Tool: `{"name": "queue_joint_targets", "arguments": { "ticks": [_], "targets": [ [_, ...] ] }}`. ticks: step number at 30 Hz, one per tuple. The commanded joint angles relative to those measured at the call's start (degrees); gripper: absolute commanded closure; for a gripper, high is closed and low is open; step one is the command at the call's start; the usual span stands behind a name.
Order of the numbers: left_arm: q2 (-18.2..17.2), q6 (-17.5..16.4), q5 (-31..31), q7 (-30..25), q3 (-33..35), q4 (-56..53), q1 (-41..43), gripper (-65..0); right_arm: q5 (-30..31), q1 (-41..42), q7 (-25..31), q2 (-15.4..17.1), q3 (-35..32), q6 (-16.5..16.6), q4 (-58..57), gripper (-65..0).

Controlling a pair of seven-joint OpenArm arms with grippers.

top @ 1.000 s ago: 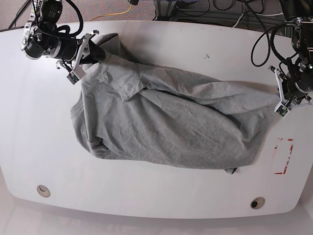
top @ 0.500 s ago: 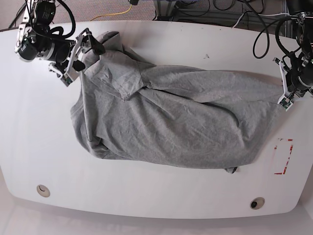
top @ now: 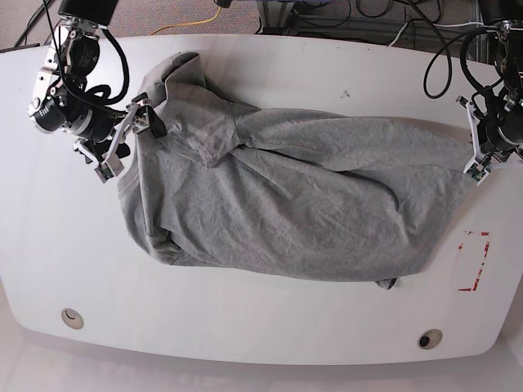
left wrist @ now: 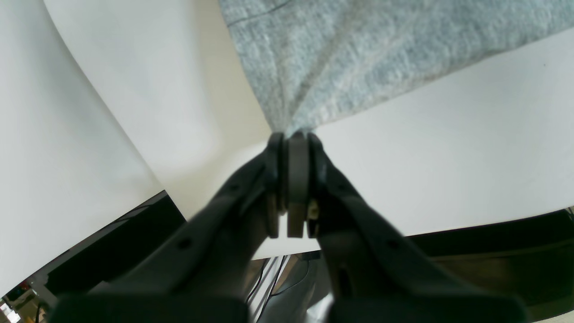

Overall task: Layout the t-shirt on the table in an organized manner, then fold the t-shirt properly
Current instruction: 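Regrasp the shirt corner with the right gripper near the collar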

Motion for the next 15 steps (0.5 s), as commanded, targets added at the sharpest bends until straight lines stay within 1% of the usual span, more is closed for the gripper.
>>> {"name": "queue_joint_targets", "arguments": {
  "ticks": [1,3,6,9,15],
  "targets": [
    [-1.06,-0.06,0.41,-0.40,-0.36,0.92,-0.58,0.0,0.19,-0.38,0.42,-0.91,1.95,0.32,0.65,-50.7],
    [-1.06,-0.06,0.41,-0.40,-0.36,0.92,-0.58,0.0,0.36,-1.61,-0.02,-2.23,3.71,0.32,0.74,-48.4],
    [-0.97,-0.06,0.41,-0.49,-0.36,0.83,-0.58,0.0,0.36,-2.76,-0.45,-5.13,6.52,0.32,1.62,-41.2],
    [-0.97,-0.06,0.41,-0.49,-0.36,0.74,-0.58,0.0,-0.25,-4.08,-0.45,-6.98,7.75,0.32,2.50,-36.0],
    [-0.97,-0.06,0.41,-0.49,-0.36,0.74,-0.58,0.0,-0.25,-4.87,-0.45,-9.00,8.02,0.32,2.59,-35.5]
  ]
}}
